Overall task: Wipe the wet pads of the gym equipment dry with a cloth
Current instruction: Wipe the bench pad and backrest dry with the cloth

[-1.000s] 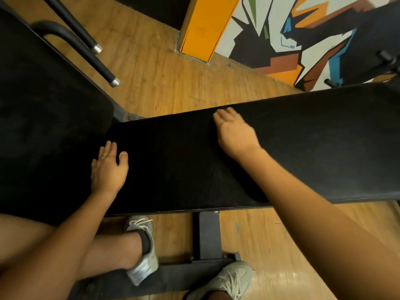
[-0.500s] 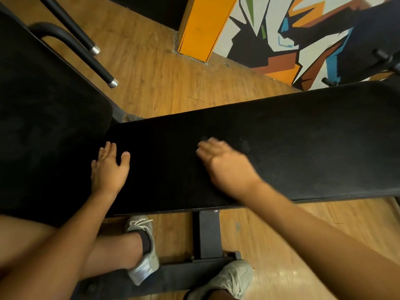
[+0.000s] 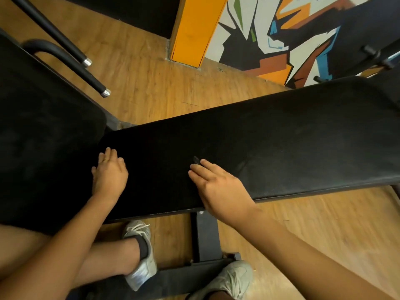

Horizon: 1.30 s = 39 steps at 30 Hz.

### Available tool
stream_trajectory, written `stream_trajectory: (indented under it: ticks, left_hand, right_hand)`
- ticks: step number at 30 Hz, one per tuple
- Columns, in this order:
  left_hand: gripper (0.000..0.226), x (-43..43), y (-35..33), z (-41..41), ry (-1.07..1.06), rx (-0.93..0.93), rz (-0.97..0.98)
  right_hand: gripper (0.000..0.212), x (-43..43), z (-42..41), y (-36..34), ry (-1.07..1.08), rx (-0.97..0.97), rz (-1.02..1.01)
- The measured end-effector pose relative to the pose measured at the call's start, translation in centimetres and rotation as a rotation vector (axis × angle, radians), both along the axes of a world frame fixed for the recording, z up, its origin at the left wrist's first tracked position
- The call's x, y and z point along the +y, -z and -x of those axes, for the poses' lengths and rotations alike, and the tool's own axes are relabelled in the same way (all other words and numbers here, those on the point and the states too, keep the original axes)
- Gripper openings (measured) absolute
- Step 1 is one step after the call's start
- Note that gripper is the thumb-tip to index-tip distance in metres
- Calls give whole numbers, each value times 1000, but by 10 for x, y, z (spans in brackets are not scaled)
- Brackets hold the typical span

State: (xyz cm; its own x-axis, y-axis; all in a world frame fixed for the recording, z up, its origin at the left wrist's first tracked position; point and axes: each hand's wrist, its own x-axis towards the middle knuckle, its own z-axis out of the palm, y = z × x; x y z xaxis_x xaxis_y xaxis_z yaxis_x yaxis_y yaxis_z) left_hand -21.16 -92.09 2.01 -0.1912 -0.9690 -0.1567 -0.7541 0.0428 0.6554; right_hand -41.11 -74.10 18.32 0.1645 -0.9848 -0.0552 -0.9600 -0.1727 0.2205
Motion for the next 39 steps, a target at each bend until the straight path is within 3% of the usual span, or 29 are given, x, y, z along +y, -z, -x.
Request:
stream_trajectory:
  ticks: [2,6,10,12,15,18,23,26,28,33,39]
  left_hand:
    - [52,7,-29,30,91,52,68]
    - [54,39,-86,91,250,248,91]
    - [55,71,-77,114,309,179,132]
    - [55,70,-73,113,295,175,133]
    - [55,68,-72,111,318,182,142]
    - [55,70,-74,110,328,178,140]
    - [61,66,-95,127,323,126,29]
    - [61,73,-118,156,405,157,68]
    - [61,83,-123,170,392,117,107]
    - [61,89,-112,169,341,137,177]
    - [61,91,-118,169,367,127,159]
  right_hand:
    - [49,-1,31,-16,60,58,36]
    - [46,5,117,-71,382,131,183]
    - [41,13,120,-86,549,130,326]
    - [39,16,81,-59,492,146,344]
    - [46,31,18,-12,256,79,192]
    - [46,33,23,-12,113,24,109]
    - [38,14,125,-80,321,157,215]
    - [37,6,200,-132,573,195,314]
    - [36,6,206,-138,645,180,380]
    - [49,23,142,-105,409,94,242]
    - [47,31,157,-125,270,50,97]
